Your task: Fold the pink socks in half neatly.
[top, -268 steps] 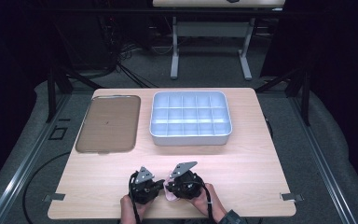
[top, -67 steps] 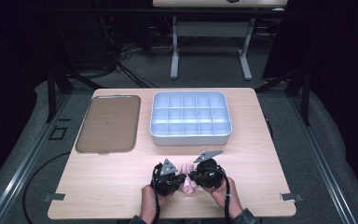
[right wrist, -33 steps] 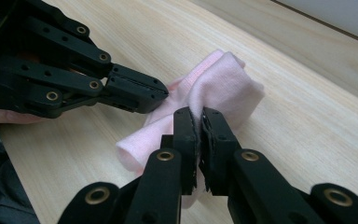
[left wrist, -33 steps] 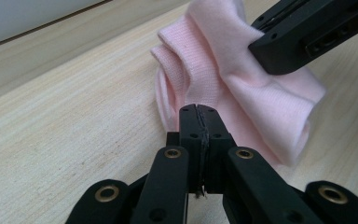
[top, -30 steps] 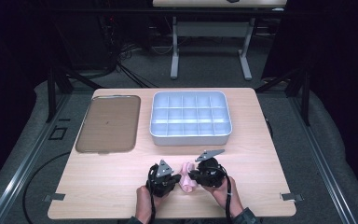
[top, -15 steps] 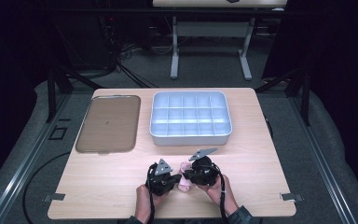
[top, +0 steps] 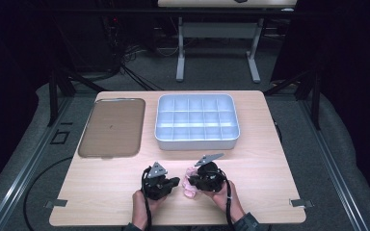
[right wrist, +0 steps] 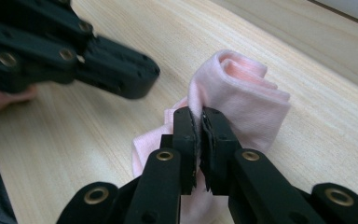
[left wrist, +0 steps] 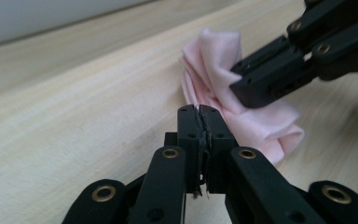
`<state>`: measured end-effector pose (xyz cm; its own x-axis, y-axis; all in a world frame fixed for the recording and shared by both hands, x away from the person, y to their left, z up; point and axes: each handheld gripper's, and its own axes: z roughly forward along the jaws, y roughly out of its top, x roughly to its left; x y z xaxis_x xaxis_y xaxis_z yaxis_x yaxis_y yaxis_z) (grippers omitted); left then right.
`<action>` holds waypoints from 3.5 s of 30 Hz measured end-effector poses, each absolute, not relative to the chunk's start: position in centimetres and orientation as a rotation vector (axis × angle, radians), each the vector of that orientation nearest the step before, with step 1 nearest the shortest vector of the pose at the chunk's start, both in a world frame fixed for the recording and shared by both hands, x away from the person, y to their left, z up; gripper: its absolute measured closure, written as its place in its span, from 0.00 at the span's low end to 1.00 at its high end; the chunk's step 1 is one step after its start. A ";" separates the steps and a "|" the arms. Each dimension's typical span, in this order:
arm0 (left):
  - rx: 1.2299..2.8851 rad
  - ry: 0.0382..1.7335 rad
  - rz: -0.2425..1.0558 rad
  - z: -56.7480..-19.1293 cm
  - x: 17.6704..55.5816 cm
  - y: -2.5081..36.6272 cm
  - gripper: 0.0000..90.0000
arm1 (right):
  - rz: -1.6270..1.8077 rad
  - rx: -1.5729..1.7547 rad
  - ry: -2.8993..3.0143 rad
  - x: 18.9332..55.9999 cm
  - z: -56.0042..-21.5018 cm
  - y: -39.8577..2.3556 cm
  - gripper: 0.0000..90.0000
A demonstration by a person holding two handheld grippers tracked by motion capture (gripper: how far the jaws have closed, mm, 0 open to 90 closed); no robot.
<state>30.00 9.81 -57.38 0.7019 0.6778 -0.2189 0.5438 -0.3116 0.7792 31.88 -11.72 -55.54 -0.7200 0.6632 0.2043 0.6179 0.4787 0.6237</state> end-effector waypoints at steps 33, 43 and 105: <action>2.179 0.764 0.235 -56.6 34.1 4.6 1.00 | 1.059 1.150 2.607 31.3 -55.8 -11.5 0.89; 2.175 0.773 0.242 -56.7 34.1 4.5 1.00 | 1.084 1.119 2.628 30.2 -55.1 -12.4 0.91; 2.154 0.795 0.274 -56.9 33.7 4.4 1.00 | 0.845 1.360 2.702 33.2 -55.9 -13.0 0.65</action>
<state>33.69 4.37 -56.86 0.7783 0.6241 -0.0687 0.4495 -0.4774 0.7550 33.16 -12.96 -55.87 -0.6250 0.7453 0.2322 0.7448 0.4802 0.4634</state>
